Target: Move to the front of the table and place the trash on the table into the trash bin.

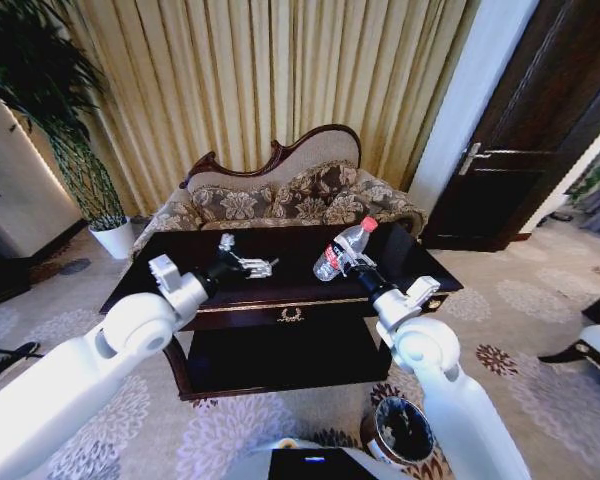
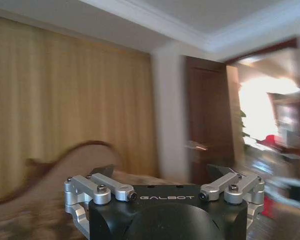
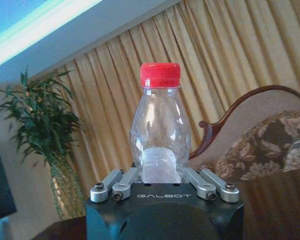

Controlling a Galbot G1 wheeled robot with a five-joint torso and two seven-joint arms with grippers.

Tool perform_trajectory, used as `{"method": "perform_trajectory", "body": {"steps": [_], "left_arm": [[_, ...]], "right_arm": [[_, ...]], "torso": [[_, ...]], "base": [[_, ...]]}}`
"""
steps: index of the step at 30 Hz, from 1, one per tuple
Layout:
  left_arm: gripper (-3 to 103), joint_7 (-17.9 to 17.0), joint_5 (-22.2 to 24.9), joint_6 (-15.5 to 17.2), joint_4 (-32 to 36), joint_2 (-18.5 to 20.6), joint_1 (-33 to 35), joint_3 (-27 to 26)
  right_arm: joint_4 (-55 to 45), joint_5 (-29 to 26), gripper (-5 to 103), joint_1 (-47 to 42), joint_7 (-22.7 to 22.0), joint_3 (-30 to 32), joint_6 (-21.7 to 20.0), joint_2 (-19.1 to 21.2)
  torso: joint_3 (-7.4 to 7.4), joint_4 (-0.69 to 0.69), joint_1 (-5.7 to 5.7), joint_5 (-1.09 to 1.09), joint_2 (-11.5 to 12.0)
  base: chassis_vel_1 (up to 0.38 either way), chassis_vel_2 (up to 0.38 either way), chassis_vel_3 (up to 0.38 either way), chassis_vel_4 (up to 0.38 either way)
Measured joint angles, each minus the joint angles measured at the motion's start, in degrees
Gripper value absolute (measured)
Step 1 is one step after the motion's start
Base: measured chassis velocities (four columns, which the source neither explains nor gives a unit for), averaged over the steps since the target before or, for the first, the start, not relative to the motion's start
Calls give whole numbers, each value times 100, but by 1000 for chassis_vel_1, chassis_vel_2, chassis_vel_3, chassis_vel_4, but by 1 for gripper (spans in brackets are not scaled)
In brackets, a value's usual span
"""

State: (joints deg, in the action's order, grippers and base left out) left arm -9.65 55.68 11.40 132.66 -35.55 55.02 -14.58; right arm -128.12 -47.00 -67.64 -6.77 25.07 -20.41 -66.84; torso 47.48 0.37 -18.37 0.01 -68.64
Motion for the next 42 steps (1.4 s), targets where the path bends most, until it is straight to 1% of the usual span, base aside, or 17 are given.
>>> {"method": "perform_trajectory", "body": {"steps": [1, 2, 3, 5, 6, 8, 9, 10, 13, 14, 15, 16, 20, 22, 24, 28, 42], "left_arm": [[100, -558, -67, 132, 34, -151, 177, -236], [100, -726, -132, 180, 23, -211, 278, -367], [100, -726, -132, 180, 23, -211, 278, -367], [100, -1058, -506, 336, -101, -369, 718, -878], [100, -1058, -506, 336, -101, -369, 718, -878], [100, -1160, -790, 452, -211, -483, 1127, -1360], [100, -1214, -925, 607, -276, -626, 1508, -1901], [100, -1214, -925, 607, -276, -626, 1508, -1901], [100, -1234, -1036, 820, -315, -865, 2021, -2751], [100, -1234, -1036, 820, -315, -865, 2021, -2751], [100, -1230, -1100, 866, -328, -955, 2191, -3020], [100, -1160, -1205, 898, -358, -1125, 2449, -3418], [100, -970, -1279, 893, -410, -1472, 2853, -3988], [100, -963, -1279, 892, -412, -1489, 2871, -4014], [100, -839, -1278, 844, -428, -1603, 3099, -4365], [100, -754, -1251, 805, -428, -1519, 3189, -4590], [100, -682, -1251, 799, -428, -1384, 3080, -4433]], "right_arm": [[78, 164, 26, 5, -1, 22, 20, 4], [124, 259, 26, 4, -1, 37, 35, 8], [124, 259, 26, 4, -1, 37, 35, 8], [271, 670, 26, -28, -2, 120, 110, 15], [271, 670, 26, -28, -2, 120, 110, 15], [395, 972, 26, -84, -3, 230, 153, 12], [476, 1156, 26, -134, -3, 352, 184, 6], [476, 1156, 26, -134, -3, 352, 184, 6], [591, 1298, 26, -172, -3, 585, 234, 33], [591, 1298, 26, -172, -3, 585, 234, 33], [625, 1369, 26, -179, -3, 640, 267, 57], [704, 1568, 26, -181, -3, 693, 343, 93], [871, 2000, 26, -186, -3, 759, 471, 152], [876, 2016, 26, -187, -3, 763, 475, 154], [912, 2128, 26, -233, -3, 835, 485, 214], [892, 2116, 26, -285, -3, 979, 485, 309], [815, 1902, 26, -470, -3, 1192, 519, 406]], "torso": [[0, 1, 0, 0, 0], [1, 1, 0, 0, 0], [1, 1, 0, 0, 0], [1, 1, 0, -2, 0], [1, 1, 0, -2, 0], [1, 1, 0, 0, 0], [1, -1, 0, -1, 0], [1, -1, 0, -1, 0], [1, 0, 0, -1, 0], [1, 0, 0, -1, 0], [1, 0, 0, -1, -1], [1, -1, 0, -1, -1], [1, -1, 0, 1, -1], [0, -1, 0, 1, -1], [1, 0, 0, -1, -1], [1, 0, 0, -2, -1], [1, -1, 0, -1, 0]], "base": [[0, 0, 0, 0], [0, 0, 0, 0], [0, 0, 0, 0], [0, 0, 0, 0], [0, 0, 0, 0], [0, 0, 0, 0], [0, 0, 0, 0], [0, 0, 0, 0], [0, 0, 0, 0], [0, 0, 0, 0], [0, 0, 0, 0], [0, 0, 0, 0], [0, 0, 0, 0], [0, 0, 0, 0], [0, 0, 0, 0], [0, 0, 0, 0], [17, -23, -18, 18]]}}
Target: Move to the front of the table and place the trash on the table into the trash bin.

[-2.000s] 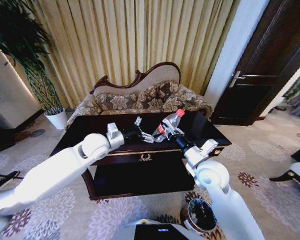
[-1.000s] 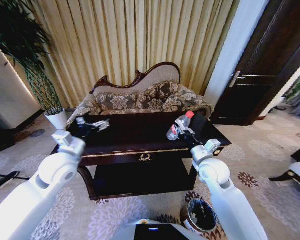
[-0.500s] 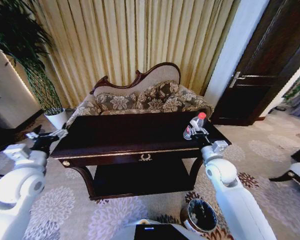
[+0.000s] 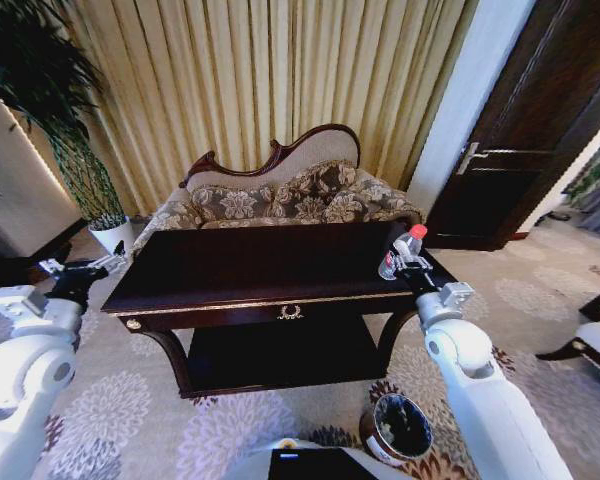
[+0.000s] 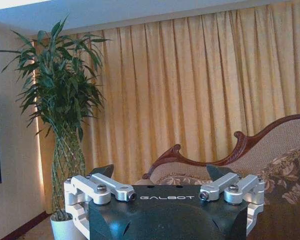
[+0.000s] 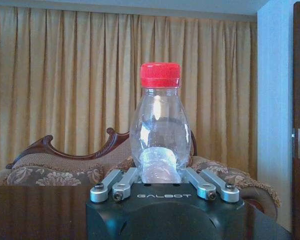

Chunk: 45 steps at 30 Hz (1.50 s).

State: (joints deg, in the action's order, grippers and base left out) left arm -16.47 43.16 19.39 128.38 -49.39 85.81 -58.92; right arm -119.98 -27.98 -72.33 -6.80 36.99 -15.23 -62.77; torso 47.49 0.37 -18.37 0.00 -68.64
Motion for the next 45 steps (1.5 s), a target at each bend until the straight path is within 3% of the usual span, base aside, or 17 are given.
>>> {"method": "perform_trajectory", "body": {"steps": [45], "left_arm": [[100, 90, -48, -104, -209, -14, -195, 364]], "right_arm": [[160, 262, 26, 118, 0, -315, 8, -158]], "torso": [[0, 1, 1, 0, 0]], "base": [[117, -114, -118, 113]]}}
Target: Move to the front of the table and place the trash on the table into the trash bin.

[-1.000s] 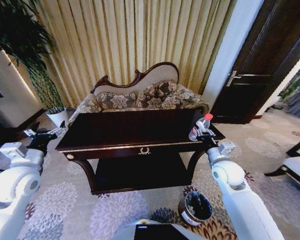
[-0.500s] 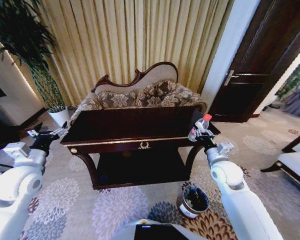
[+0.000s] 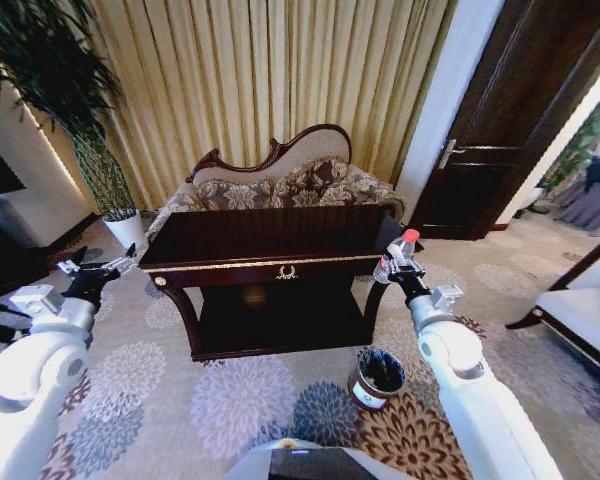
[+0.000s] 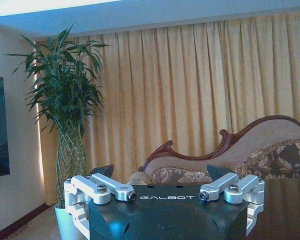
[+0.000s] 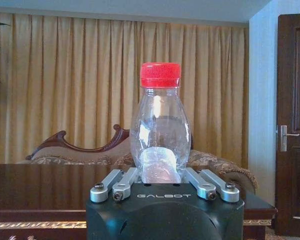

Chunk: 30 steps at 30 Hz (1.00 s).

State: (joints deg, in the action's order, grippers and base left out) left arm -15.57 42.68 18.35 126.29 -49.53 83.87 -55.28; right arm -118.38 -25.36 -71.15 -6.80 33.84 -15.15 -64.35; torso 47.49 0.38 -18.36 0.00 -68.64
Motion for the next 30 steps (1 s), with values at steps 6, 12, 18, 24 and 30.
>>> {"method": "perform_trajectory", "body": {"steps": [6, 12, 18, 24, 30], "left_arm": [[100, -2, -36, -28, 1, -80, -2, 65], [100, 0, -55, -49, 3, -148, 9, 76], [100, 57, -55, -98, -13, -212, 7, 31], [100, 108, -53, -186, -93, -239, 6, -10], [100, 210, -58, -310, -136, -352, 64, -79]], "right_arm": [[184, 115, 26, 32, 0, -197, 5, -155], [1146, 447, 26, 80, 0, -250, 76, -230], [2311, 553, 26, 85, 0, -70, 110, -23], [3306, 835, 26, 234, -1, -62, 275, 9], [4575, 1077, 26, 528, 0, -193, 482, 21]], "torso": [[-1, -2, 2, 0, -3], [2, -1, -4, 0, 2], [0, 0, -1, 1, 1], [0, -1, 0, -1, 0], [1, 0, -1, 1, 0]], "base": [[62, -75, -47, 62], [0, 0, 0, 0], [0, 0, 0, 0], [0, 0, 0, 0], [0, 0, 0, 0]]}}
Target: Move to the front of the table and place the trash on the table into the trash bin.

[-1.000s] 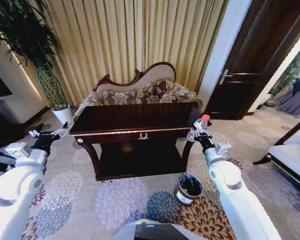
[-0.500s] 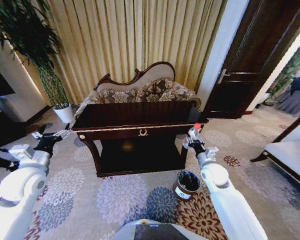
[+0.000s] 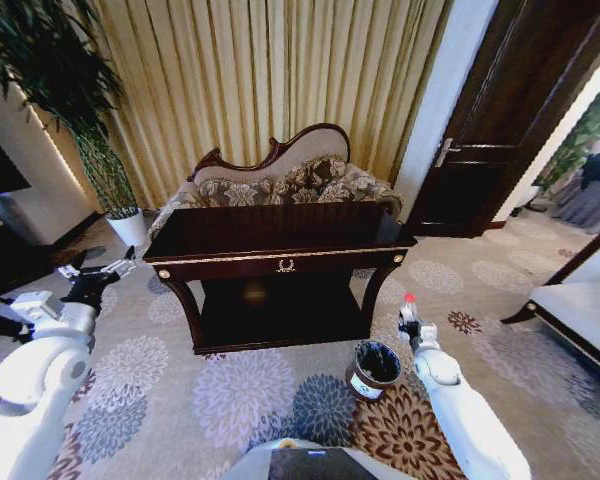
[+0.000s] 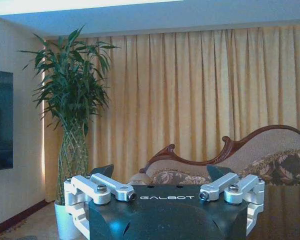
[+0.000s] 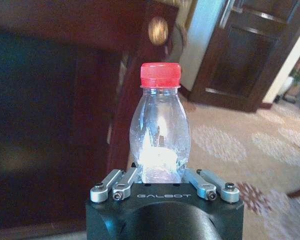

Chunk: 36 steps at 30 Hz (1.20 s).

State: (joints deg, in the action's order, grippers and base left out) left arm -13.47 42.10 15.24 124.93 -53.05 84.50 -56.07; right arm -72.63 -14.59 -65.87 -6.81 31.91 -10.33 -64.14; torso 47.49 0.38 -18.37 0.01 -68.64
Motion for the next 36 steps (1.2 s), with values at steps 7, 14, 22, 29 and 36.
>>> {"method": "perform_trajectory", "body": {"steps": [7, 14, 22, 29, 36], "left_arm": [[100, 86, -51, -119, -58, -78, 14, -2], [100, 138, -118, -226, -52, -88, 44, 26], [100, 142, -127, -263, -10, -58, 67, 6], [100, 131, -248, -320, -5, -106, 67, 195], [100, 131, -262, -298, 9, -74, 57, 193]], "right_arm": [[928, 273, 26, 541, 0, -263, 241, -260], [1825, 721, 25, 1199, 1, -402, 548, -696], [2375, 1334, 25, 1341, 0, -340, 695, -734], [2233, 1285, 31, 1163, 0, -261, 723, -748], [2158, 1157, 53, 1120, 0, -260, 779, -790]], "torso": [[0, 0, 0, -2, 0], [0, -2, 0, -1, 0], [0, 3, 0, 0, 0], [0, 1, 0, 0, 0], [0, 0, 0, -1, 0]], "base": [[0, 0, 0, 0], [0, 0, 0, 0], [0, 0, 0, 0], [0, 0, 0, 0], [0, 0, 0, 0]]}}
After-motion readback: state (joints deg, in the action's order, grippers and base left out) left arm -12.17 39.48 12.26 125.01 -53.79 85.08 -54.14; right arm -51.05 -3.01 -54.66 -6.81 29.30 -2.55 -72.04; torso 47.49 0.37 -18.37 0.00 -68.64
